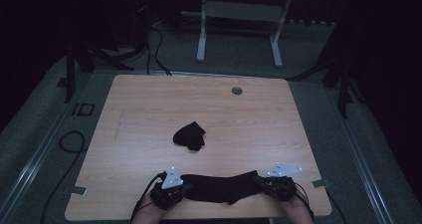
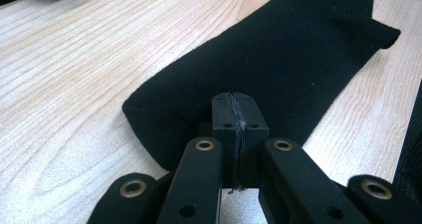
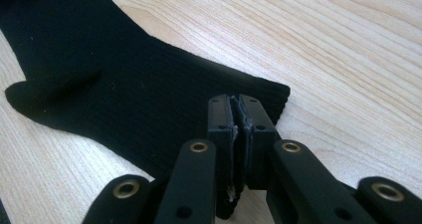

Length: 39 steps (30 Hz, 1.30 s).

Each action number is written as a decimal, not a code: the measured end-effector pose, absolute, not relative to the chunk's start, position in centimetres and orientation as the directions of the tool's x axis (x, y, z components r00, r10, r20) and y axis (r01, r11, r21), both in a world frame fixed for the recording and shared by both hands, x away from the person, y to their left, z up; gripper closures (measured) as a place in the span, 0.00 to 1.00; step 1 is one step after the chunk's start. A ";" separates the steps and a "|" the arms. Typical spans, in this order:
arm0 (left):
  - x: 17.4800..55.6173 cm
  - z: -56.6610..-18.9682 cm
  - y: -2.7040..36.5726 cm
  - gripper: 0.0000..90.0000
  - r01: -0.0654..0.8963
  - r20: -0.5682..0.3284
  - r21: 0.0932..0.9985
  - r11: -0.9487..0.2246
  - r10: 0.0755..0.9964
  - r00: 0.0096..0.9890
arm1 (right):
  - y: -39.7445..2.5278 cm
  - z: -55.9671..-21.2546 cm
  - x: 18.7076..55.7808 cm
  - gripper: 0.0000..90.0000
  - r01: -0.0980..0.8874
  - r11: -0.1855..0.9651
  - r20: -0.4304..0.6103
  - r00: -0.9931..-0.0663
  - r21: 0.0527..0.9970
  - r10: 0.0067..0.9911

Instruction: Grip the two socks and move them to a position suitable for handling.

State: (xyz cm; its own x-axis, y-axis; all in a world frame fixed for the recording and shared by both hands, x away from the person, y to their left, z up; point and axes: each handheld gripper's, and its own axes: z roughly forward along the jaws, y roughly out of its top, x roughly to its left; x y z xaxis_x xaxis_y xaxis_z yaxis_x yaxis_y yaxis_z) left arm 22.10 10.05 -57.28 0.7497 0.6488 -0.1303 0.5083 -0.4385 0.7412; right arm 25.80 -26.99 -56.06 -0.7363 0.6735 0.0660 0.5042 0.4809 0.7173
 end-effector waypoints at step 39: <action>22.2 -56.3 18.9 0.42 0.518 -0.171 0.820 -0.243 0.759 0.628 | -9.1 -49.3 38.6 0.50 0.305 0.562 -0.020 -0.867 0.769 0.498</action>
